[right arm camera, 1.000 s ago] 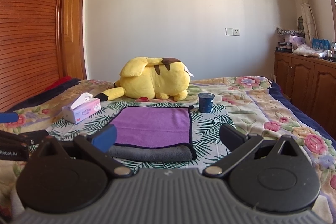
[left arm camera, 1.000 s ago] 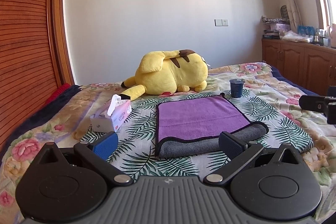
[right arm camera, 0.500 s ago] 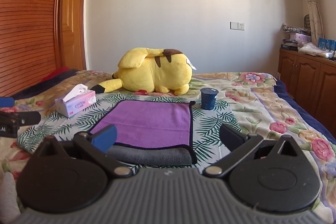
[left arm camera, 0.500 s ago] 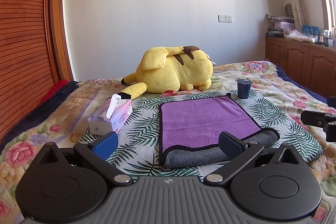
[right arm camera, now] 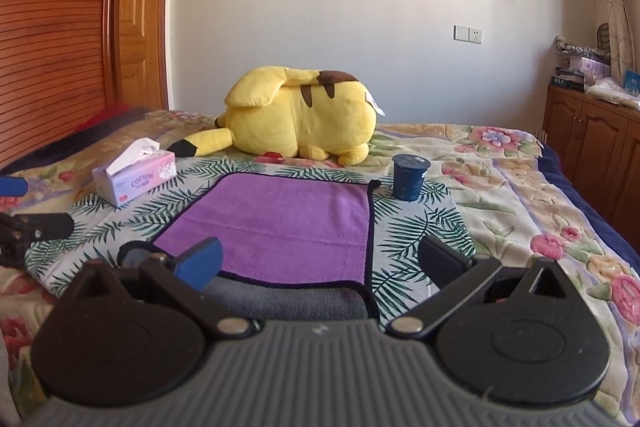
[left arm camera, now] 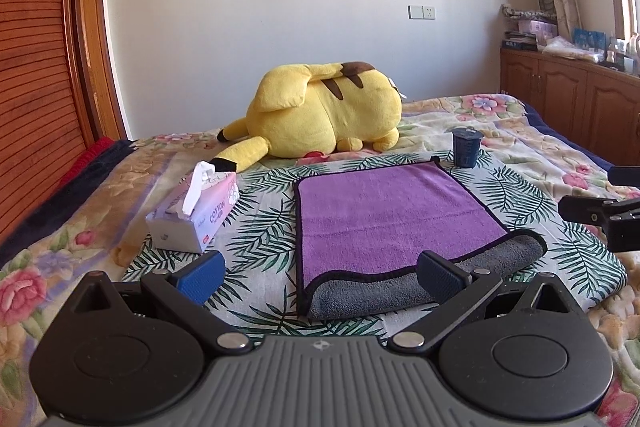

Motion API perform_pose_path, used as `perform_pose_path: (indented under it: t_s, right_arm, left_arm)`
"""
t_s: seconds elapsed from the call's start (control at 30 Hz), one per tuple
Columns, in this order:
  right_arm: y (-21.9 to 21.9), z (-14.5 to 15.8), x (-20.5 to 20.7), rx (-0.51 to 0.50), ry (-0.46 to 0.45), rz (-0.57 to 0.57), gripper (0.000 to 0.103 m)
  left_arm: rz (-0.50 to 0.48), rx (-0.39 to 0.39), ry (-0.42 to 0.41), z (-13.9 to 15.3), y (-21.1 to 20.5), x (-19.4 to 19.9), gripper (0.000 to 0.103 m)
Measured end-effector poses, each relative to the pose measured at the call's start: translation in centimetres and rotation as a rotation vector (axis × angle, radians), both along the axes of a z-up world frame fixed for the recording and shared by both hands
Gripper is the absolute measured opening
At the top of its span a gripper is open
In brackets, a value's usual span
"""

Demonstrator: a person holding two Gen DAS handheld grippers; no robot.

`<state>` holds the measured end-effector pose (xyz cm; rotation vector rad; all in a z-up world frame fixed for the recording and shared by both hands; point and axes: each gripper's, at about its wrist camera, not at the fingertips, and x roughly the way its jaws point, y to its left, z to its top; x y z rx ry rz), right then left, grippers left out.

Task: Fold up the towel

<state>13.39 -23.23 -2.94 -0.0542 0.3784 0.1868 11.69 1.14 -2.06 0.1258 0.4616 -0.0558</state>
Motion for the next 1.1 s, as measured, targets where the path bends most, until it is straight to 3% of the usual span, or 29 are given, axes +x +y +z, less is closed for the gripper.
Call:
perform_pose_path:
  t_s: [0.33, 0.43, 0.53, 0.73, 0.83, 1.1]
  right_arm:
    - [-0.2, -1.4, 3.2, 0.006, 0.094, 0.039, 0.103]
    - [-0.2, -1.8, 4.1, 0.003, 0.119, 0.052, 0.103]
    - [-0.3, -2.2, 4.9, 0.001, 0.144, 0.062, 0.103]
    - [-0.7, -3.0, 6.2, 0.002, 0.185, 0.067, 0.102]
    - [-1.0, -3.4, 6.9, 0.01, 0.214, 0.067, 0.087]
    - [-1.7, -4.3, 8.3, 0.024, 0.271, 0.071, 0.081]
  left_arm:
    - [-0.003, -0.036, 0.078, -1.4, 0.4, 2.9, 0.086]
    - [0.004, -0.035, 0.093, -1.8, 0.6, 3.9, 0.08]
    - [-0.013, -0.055, 0.102, -2.0, 1.0, 4.6, 0.064]
    - [-0.022, -0.065, 0.123, -2.7, 1.2, 5.7, 0.059]
    - [-0.035, -0.073, 0.139, -3.1, 1.4, 6.3, 0.052]
    - [-0.057, -0.09, 0.176, -4.1, 1.7, 7.7, 0.043]
